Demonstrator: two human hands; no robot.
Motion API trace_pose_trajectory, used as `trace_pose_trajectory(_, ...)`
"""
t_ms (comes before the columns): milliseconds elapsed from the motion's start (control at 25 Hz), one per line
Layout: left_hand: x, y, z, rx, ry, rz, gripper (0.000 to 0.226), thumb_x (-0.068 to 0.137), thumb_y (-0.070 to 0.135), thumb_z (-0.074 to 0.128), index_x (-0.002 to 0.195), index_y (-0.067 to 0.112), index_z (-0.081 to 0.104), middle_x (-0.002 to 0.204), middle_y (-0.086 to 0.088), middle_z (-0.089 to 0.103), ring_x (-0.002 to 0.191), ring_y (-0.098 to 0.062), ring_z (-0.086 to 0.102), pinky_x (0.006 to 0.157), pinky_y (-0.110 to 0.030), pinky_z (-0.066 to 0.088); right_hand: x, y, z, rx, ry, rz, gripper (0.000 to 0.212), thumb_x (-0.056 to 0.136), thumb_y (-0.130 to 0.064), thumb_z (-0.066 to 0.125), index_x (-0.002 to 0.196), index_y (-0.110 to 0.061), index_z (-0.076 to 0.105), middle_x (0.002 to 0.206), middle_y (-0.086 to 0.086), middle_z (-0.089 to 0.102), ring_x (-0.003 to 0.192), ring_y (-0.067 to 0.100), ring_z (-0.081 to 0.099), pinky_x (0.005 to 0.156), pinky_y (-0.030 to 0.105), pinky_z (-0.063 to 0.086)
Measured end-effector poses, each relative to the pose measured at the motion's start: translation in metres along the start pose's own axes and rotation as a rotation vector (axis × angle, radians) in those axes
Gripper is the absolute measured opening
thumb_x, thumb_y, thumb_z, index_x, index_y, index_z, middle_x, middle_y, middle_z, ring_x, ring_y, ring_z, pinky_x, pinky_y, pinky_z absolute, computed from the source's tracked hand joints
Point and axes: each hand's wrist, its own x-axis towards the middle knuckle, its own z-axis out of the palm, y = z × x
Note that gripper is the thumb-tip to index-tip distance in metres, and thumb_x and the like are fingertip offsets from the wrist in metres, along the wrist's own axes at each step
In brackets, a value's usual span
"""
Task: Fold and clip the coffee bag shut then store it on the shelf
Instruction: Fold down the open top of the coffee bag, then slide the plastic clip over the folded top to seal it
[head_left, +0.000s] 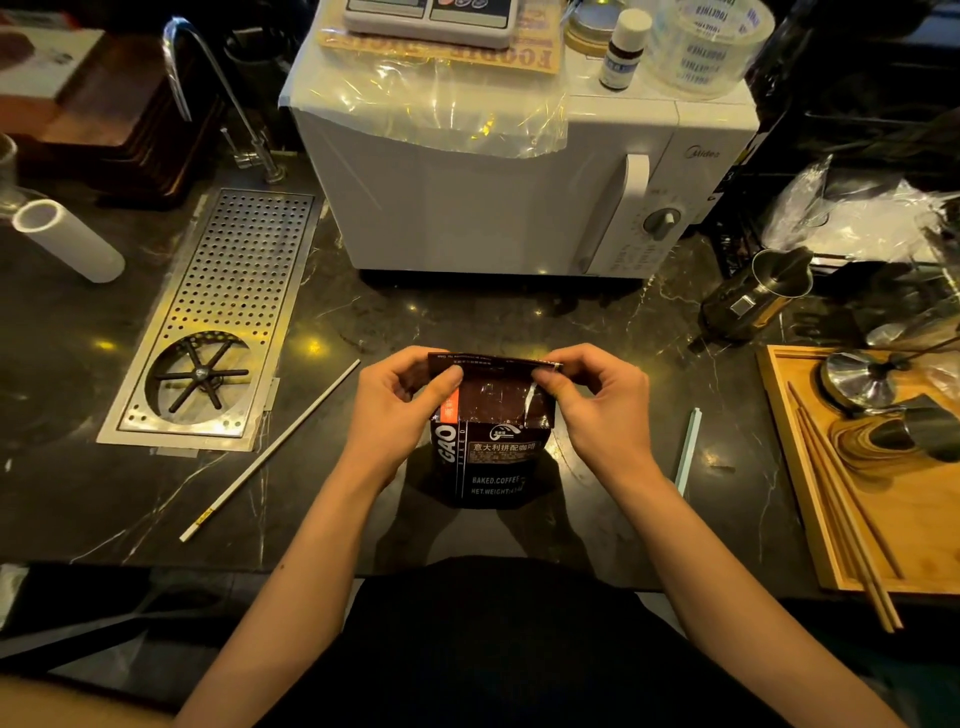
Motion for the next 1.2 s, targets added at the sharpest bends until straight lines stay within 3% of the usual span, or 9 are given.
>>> trace_pose_trajectory(240,-0.001,-0.001,0.007,-0.005,0.069,-0.027,0.014,0.087,0.004,0.068,0.088,0.017,0.072,0.074,0.012,0.075,0.073,-0.002,0.07,0.067,-0.019,0.055,-0.002,0.001,0.0,0.04,-0.017,0.031,0.014,0.083,-0.009,0.073,0.089,-0.021,0.072,0.079,-0.004,0.071,0.079,0.013,0.068,0.081,0.04,0.058)
trace_pose_trajectory(400,-0.001,-0.003,0.006,0.024,0.067,0.004,0.017,0.086,0.004,0.069,0.086,0.02,0.071,0.072,0.014,0.074,0.07,-0.001,0.069,0.066,-0.018,0.054,-0.013,0.004,-0.008,0.033,-0.11,0.034,0.027,0.088,-0.019,0.07,0.115,-0.022,0.066,0.101,-0.003,0.071,0.095,0.009,0.067,0.088,0.029,0.056)
trace_pose_trajectory(520,-0.003,-0.003,0.008,0.007,0.074,0.005,0.018,0.086,0.001,0.067,0.086,0.019,0.07,0.071,0.016,0.073,0.069,0.002,0.067,0.064,-0.014,0.052,-0.025,0.017,-0.018,-0.03,-0.083,0.061,0.039,0.09,-0.017,0.069,0.127,-0.021,0.059,0.114,-0.004,0.065,0.106,0.007,0.062,0.09,0.021,0.051)
trace_pose_trajectory(720,-0.003,-0.005,0.007,0.006,0.078,0.009,0.018,0.086,0.003,0.068,0.088,0.02,0.071,0.075,0.016,0.074,0.074,0.0,0.069,0.068,-0.016,0.053,-0.043,0.053,-0.046,-0.258,-0.06,0.114,0.035,0.091,-0.023,0.066,0.126,-0.022,0.059,0.117,-0.01,0.057,0.11,0.004,0.054,0.094,0.023,0.044)
trace_pose_trajectory(960,0.0,-0.009,0.006,0.021,0.065,0.016,0.015,0.086,0.006,0.068,0.09,0.02,0.071,0.077,0.015,0.074,0.076,-0.002,0.069,0.068,-0.016,0.052,-0.066,0.086,-0.076,-0.507,-0.059,0.3,0.042,0.088,-0.029,0.07,0.127,-0.021,0.057,0.129,0.003,0.049,0.126,0.02,0.045,0.096,0.028,0.036)
trace_pose_trajectory(1200,-0.002,-0.007,0.006,0.022,0.059,0.032,0.014,0.087,0.004,0.067,0.09,0.017,0.07,0.076,0.016,0.074,0.075,-0.001,0.069,0.067,-0.015,0.052,-0.083,0.106,-0.081,-0.617,-0.06,0.447,0.042,0.086,-0.037,0.071,0.124,-0.023,0.059,0.128,0.004,0.046,0.123,0.022,0.045,0.085,0.035,0.046)
